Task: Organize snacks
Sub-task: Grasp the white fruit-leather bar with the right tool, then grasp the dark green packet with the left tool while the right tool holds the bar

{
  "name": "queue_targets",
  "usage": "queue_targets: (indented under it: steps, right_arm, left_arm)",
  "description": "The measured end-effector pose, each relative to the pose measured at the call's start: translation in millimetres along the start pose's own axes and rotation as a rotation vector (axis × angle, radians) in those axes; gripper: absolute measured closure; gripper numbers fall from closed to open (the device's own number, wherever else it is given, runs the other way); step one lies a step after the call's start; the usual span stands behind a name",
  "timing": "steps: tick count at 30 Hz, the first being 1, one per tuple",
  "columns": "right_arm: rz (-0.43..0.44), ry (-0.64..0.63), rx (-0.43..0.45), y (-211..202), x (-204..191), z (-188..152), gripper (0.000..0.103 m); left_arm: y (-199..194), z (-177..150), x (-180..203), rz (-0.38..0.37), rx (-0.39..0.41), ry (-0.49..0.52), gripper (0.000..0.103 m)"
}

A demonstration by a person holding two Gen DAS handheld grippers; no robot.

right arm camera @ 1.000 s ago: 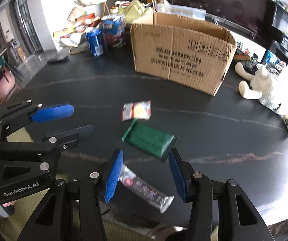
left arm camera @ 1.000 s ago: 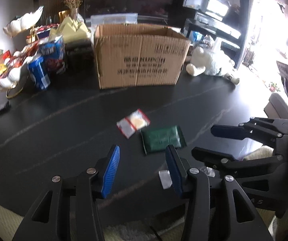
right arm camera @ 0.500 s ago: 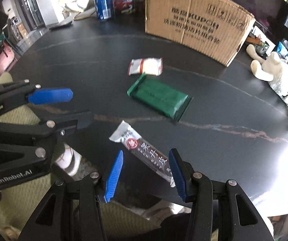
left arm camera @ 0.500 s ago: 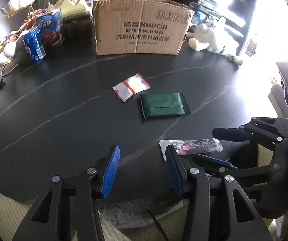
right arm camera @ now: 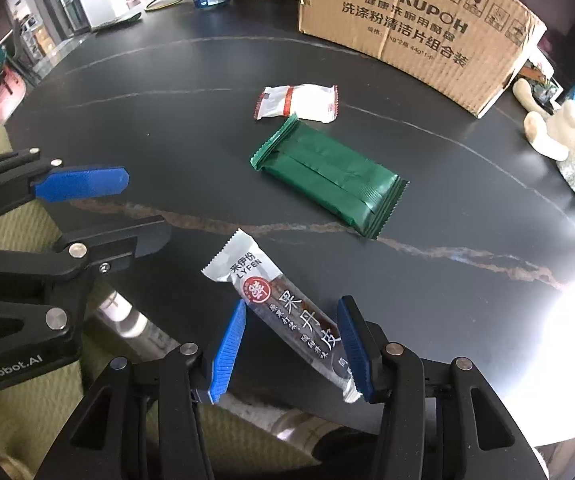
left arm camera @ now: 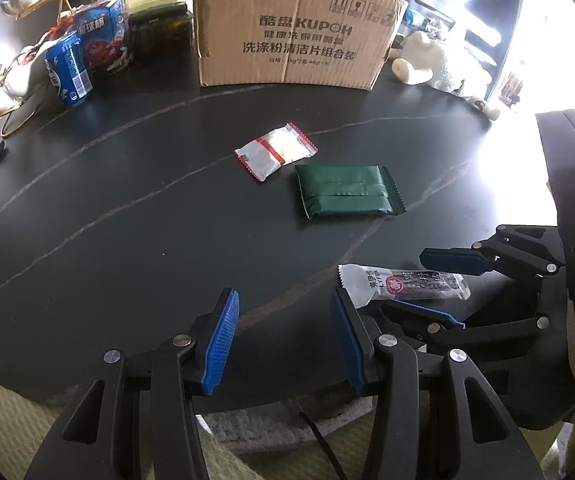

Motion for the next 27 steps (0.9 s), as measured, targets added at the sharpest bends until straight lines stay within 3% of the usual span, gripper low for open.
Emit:
queue_targets:
  steps: [2,6,11,18,27]
  right_arm:
    - [0.01,0.013,0.009,-0.6,0.3,-1.1,0.058]
    - [0.039,0.063,0.019,0.1,3.5,-1.8,0.075]
    - [0.079,0.105,0.032,-2.1,5.4,-4.4,0.081]
    - [0.136,0.207,0.079,-4.7,11.1,-3.0,0.084]
    - [0.124,0.451,0.206,-34.9,43.5,-2.9,0.084]
  left_arm:
    - [2.0,-0.4,0.6,-0.006,-0.006,0.002,0.056]
    - [3.5,-0.2,2.6,-0.012,-0.009,0.01,0.056]
    - [4.0,2.3,5.6,-0.024,-0.003,0.022,0.056]
    - [1.8,10.7,10.5,-0.046,0.009,0.063,0.056]
    - [-6.8,40.7,38.6,-0.095,0.06,0.299,0.056]
Point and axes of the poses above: each gripper's, at about its wrist camera, not at the fingertips, and y roughly the way its jaws point, x to its right, z to its top, the point moved 9 cm from there along y, roughly the way its jaws point, and after that the axes turned 9 degrees about y, right-handed, at the moved point
